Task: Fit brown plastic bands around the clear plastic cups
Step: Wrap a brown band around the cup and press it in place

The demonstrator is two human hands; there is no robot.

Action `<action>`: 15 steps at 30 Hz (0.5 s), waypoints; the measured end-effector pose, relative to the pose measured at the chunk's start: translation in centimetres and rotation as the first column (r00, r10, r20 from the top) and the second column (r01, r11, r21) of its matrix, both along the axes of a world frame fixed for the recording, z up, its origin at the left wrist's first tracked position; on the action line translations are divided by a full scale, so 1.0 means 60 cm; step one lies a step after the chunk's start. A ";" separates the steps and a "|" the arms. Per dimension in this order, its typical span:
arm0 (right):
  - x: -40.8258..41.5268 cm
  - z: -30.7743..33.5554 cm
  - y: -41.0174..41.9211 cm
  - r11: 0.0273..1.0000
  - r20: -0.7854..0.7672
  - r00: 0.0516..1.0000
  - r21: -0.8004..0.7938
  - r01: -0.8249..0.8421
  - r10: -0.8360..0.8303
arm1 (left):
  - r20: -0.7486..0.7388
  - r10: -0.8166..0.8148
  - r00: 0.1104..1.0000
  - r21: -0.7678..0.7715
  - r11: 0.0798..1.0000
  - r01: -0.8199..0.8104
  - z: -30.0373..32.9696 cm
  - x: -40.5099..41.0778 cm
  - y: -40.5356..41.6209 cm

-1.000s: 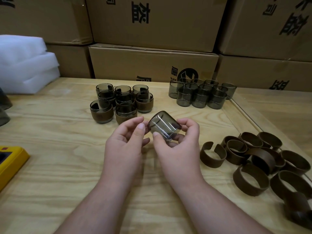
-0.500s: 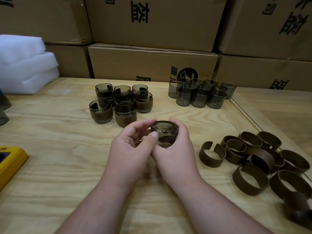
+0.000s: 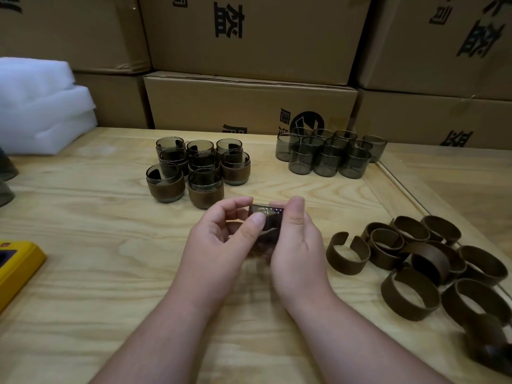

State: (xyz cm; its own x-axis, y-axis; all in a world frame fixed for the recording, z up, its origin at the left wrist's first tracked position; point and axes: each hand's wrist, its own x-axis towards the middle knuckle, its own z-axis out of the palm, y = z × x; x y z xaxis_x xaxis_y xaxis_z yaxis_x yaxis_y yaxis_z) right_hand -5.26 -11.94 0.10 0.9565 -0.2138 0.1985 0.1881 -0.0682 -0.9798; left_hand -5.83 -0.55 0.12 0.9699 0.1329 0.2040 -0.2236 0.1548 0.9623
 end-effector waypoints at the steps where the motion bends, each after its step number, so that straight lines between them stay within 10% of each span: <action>1: 0.002 -0.001 0.000 1.000 -0.019 1.000 0.020 0.018 -0.018 | 0.002 0.002 1.000 0.010 1.000 -0.002 0.000 0.000 -0.001; 15: 0.004 0.000 0.000 0.993 0.092 0.990 -0.038 0.108 -0.104 | -0.043 0.066 0.997 -0.007 0.998 -0.066 -0.006 0.007 0.000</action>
